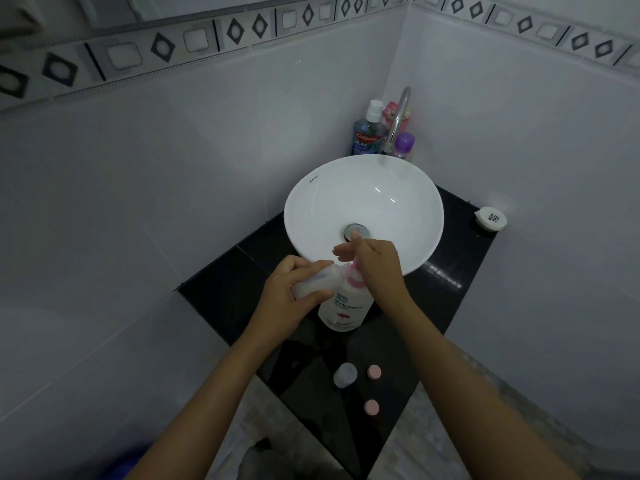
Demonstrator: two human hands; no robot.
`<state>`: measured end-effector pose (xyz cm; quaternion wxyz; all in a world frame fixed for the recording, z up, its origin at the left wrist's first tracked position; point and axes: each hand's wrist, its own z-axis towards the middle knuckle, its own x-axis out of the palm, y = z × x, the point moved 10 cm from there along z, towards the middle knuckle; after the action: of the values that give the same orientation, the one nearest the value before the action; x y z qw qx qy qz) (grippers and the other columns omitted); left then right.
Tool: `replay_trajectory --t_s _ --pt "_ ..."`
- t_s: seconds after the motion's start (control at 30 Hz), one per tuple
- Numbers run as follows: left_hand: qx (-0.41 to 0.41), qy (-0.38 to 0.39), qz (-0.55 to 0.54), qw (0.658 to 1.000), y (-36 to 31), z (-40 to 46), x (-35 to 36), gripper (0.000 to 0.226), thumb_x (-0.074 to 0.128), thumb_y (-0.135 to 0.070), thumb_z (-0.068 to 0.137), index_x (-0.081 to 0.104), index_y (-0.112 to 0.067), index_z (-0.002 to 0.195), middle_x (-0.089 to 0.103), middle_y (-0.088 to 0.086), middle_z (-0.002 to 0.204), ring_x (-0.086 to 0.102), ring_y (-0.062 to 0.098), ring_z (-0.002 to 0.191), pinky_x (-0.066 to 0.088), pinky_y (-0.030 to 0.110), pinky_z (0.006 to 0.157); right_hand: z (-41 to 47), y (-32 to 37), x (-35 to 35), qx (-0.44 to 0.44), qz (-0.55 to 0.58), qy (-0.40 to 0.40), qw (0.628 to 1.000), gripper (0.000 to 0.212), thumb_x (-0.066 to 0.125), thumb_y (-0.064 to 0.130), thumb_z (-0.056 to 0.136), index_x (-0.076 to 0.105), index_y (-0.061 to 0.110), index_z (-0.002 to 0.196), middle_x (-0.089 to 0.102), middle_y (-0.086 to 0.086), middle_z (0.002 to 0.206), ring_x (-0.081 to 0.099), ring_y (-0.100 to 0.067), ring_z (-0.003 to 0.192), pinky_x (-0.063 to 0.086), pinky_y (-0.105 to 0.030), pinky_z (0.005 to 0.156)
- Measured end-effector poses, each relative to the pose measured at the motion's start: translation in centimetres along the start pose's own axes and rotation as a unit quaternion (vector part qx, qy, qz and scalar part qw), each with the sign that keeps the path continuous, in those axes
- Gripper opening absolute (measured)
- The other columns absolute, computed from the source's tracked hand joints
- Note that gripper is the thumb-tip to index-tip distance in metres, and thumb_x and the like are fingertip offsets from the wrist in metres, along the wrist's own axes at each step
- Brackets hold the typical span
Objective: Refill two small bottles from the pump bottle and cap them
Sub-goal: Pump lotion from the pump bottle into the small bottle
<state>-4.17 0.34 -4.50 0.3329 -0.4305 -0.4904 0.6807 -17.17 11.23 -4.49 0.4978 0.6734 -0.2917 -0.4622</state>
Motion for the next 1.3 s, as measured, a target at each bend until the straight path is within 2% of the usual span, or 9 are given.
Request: replay_trajectory --t_s 0.13,0.27,0.47,0.63,0.73,0.87,0.93,1.2,1.3 --pt "-0.023 0.009 0.005 1.000 0.9 -0.1 0.3 0.048 0.074 -0.016 0.078 0.059 -0.033 0.120 0.050 -0.004 0.098 0.050 -0.010 0.088 0.042 0.003 0.077 -0.6 -0.8 0.5 -0.001 0.030 0.004 1.000 0.041 0.043 0.024 0.099 0.076 0.006 0.082 0.074 -0.007 0.083 0.066 -0.012 0.081 0.048 -0.009 0.061" --pt "-0.031 0.021 0.005 0.999 1.1 -0.2 0.5 0.047 0.073 -0.018 0.079 0.058 -0.034 0.120 0.050 -0.003 0.098 0.050 -0.011 0.086 0.041 0.002 0.074 -0.8 -0.4 0.3 -0.037 0.013 0.005 0.999 0.035 0.050 0.025 0.096 0.077 0.008 0.081 0.075 -0.013 0.086 0.061 0.003 0.065 0.043 -0.004 0.052" --pt "-0.008 0.015 0.000 1.000 0.2 -0.1 0.1 0.047 0.073 -0.022 0.079 0.054 -0.053 0.109 0.050 -0.010 0.097 0.050 -0.014 0.088 0.042 0.001 0.074 -0.8 1.4 -0.9 -0.081 0.028 -0.026 0.996 0.034 0.050 0.026 0.097 0.078 0.012 0.083 0.071 0.002 0.069 0.060 0.007 0.062 0.043 -0.002 0.059" --pt "-0.028 0.021 -0.002 0.999 0.9 0.0 0.5 0.045 0.073 -0.019 0.079 0.056 -0.047 0.109 0.050 -0.005 0.097 0.051 -0.013 0.087 0.042 0.001 0.073 -1.5 -0.2 0.0 -0.033 0.084 -0.016 0.996 0.034 0.050 0.022 0.097 0.076 0.007 0.082 0.073 0.003 0.082 0.059 0.011 0.063 0.043 -0.007 0.050" --pt "-0.031 0.024 -0.008 0.999 0.9 -0.3 0.6 0.044 0.074 -0.018 0.079 0.057 -0.044 0.109 0.050 -0.004 0.095 0.051 -0.012 0.085 0.043 0.002 0.071 -1.5 -0.1 0.2 -0.024 0.076 -0.001 0.997 0.033 0.050 0.022 0.097 0.076 0.005 0.085 0.068 0.018 0.063 0.059 0.010 0.061 0.043 -0.007 0.048" --pt "-0.023 0.017 -0.021 0.999 0.4 -0.2 0.4 0.045 0.073 -0.021 0.079 0.056 -0.051 0.107 0.051 -0.010 0.096 0.052 -0.014 0.087 0.043 0.002 0.071 -1.4 1.2 -0.5 -0.065 0.037 -0.021 0.997 0.037 0.049 0.024 0.098 0.077 0.004 0.084 0.075 0.000 0.079 0.066 -0.007 0.075 0.049 -0.010 0.062" --pt "-0.021 0.015 -0.024 0.999 0.3 0.0 0.3 0.045 0.073 -0.021 0.079 0.056 -0.052 0.106 0.052 -0.011 0.096 0.052 -0.014 0.088 0.043 0.001 0.071 -1.6 1.0 -0.6 -0.062 0.070 -0.037 0.995 0.038 0.049 0.023 0.098 0.076 0.002 0.083 0.075 -0.008 0.081 0.064 -0.004 0.072 0.048 -0.008 0.058" --pt "-0.033 0.021 -0.002 0.999 1.2 0.0 0.6 0.044 0.074 -0.022 0.078 0.056 -0.048 0.109 0.052 -0.008 0.097 0.051 -0.013 0.088 0.042 0.000 0.073 -1.5 -0.6 0.0 -0.023 0.082 -0.018 0.996 0.033 0.051 0.024 0.097 0.077 0.007 0.084 0.065 0.011 0.064 0.058 0.002 0.062 0.045 -0.011 0.051" --pt "-0.015 0.008 -0.002 1.000 0.7 0.3 0.2 0.048 0.074 -0.023 0.078 0.054 -0.056 0.107 0.052 -0.010 0.099 0.052 -0.013 0.092 0.043 0.001 0.076 -1.1 0.7 -0.6 -0.060 0.047 -0.024 0.997 0.034 0.050 0.025 0.097 0.077 0.009 0.086 0.070 0.005 0.073 0.062 0.005 0.068 0.046 -0.005 0.063"
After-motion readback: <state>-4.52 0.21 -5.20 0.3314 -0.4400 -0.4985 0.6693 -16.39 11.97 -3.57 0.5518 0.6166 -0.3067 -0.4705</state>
